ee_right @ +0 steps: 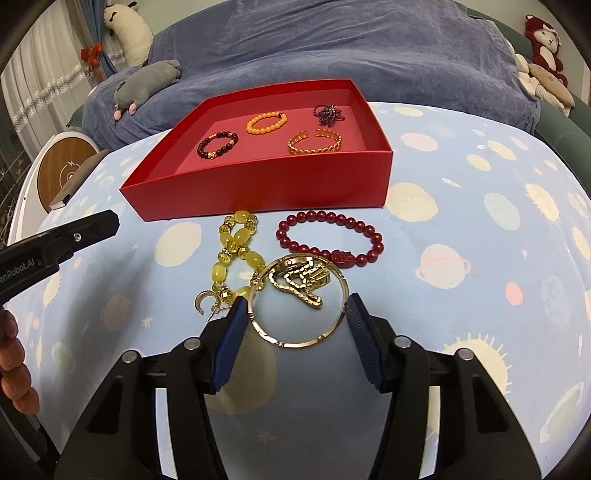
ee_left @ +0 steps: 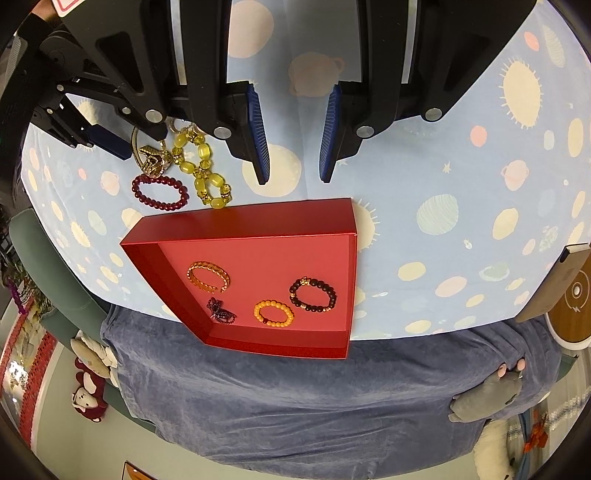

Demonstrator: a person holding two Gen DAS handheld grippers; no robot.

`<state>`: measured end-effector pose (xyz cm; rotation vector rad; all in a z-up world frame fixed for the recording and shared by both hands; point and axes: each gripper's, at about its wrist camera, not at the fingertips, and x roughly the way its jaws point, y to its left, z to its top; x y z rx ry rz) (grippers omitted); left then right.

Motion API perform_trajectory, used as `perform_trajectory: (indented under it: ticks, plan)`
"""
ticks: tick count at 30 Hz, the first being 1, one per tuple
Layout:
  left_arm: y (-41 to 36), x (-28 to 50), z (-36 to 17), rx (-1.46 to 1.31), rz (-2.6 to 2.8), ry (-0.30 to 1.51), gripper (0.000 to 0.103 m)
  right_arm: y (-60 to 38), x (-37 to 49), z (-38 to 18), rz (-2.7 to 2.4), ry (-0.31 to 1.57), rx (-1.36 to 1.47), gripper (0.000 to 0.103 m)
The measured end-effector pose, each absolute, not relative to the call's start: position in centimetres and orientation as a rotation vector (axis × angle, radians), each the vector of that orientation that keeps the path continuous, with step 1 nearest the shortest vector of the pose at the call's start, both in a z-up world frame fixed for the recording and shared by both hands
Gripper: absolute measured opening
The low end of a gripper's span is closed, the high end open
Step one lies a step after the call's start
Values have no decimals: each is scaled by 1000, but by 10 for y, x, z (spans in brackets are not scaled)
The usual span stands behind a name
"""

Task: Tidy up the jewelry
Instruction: 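Withdraw both tools from the box back over the remaining jewelry, then lower the right tool onto the thin gold hoop bangle and close it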

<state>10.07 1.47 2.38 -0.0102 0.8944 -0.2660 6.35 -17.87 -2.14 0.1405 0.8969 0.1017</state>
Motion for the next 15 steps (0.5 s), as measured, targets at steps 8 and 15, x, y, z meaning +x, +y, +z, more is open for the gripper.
perform_trajectory:
  ticks: [8,15]
  plan:
    - [8,99,19,5,-277,907,27,-193,59,-21,89,910,167,44]
    - [7,100,19,-1,-287,911,27,-195,65,-20,30,884,146,64]
